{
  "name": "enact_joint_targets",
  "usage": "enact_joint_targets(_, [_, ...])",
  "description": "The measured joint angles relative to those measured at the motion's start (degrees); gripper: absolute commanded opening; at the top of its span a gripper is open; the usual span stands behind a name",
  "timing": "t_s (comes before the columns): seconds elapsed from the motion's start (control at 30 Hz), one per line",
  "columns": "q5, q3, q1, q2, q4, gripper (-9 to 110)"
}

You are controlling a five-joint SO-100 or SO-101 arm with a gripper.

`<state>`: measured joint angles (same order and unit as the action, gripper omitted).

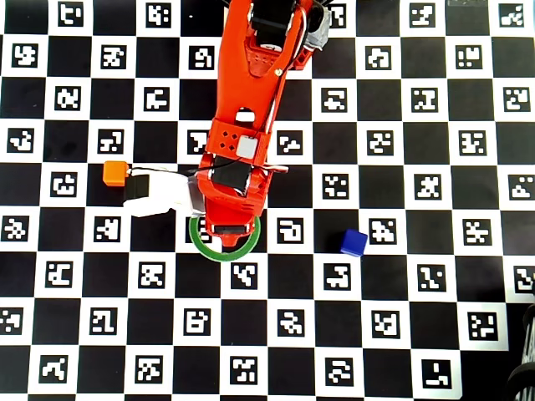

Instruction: Grab the red cube then put it in the green circle then put the blue cube on top and finally the orange cube on top

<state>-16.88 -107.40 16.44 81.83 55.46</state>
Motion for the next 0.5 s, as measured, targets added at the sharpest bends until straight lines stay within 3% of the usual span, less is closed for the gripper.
enact_joint_targets(0.5, [0.7,-1.1,-1.4,-0.8,-1.3,11])
